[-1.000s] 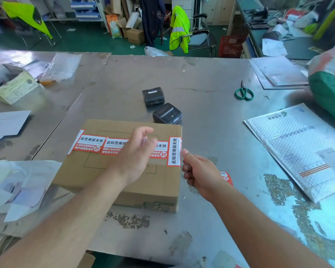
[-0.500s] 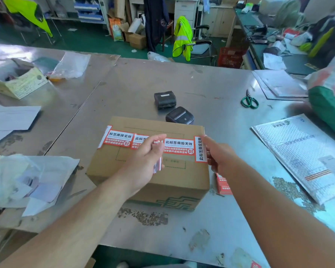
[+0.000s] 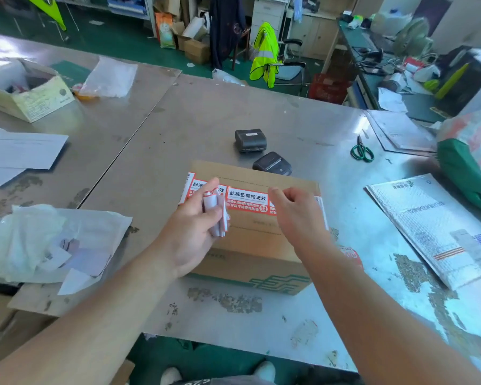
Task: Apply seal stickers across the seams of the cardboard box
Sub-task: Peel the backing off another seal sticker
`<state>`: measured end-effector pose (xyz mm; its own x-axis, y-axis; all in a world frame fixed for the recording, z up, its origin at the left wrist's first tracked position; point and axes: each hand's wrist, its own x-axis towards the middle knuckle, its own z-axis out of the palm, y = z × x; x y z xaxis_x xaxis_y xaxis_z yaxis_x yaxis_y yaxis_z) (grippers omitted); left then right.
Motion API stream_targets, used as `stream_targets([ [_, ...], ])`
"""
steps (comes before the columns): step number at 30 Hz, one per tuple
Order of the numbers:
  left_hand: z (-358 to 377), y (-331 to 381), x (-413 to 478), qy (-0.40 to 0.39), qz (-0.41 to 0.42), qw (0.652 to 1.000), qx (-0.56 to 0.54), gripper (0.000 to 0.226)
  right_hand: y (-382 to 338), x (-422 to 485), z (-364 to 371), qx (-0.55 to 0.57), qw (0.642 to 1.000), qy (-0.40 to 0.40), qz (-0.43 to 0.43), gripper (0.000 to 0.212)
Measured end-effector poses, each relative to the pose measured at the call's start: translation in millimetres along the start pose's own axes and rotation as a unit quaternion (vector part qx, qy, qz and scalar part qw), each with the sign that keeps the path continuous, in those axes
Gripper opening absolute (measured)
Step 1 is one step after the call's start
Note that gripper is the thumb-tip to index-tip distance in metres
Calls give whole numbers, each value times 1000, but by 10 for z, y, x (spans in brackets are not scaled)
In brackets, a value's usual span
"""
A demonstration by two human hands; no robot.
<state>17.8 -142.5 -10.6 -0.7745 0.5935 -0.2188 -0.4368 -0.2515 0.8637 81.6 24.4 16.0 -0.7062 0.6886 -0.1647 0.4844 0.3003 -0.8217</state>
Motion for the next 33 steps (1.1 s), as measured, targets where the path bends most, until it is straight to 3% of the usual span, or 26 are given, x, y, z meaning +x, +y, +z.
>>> stream_targets([
  [4, -407, 163, -252, 53, 15, 998, -35, 35, -266, -232, 438, 19, 995, -82, -48, 44],
  [9, -1216, 293, -793, 185, 20, 978, -90, 23, -587, -519, 1198, 39, 979, -187, -65, 34],
  [15, -2069, 275, -1662, 333, 49, 922, -192, 19, -886, -1112, 2157, 24, 938, -337, -83, 29],
  [20, -2715, -20, -2455, 464, 50, 848, -251, 14, -887, -1804, 2969, -40, 878, -465, -108, 35],
  [26, -3133, -373, -2926, 538, 18, 792, -288, 25, -693, -2264, 3568, -103, 825, -554, -39, 24],
  [33, -3622, -838, -3055, 610, -58, 699, -369, 14, -637, -2395, 3892, -125, 807, -568, 102, 22],
])
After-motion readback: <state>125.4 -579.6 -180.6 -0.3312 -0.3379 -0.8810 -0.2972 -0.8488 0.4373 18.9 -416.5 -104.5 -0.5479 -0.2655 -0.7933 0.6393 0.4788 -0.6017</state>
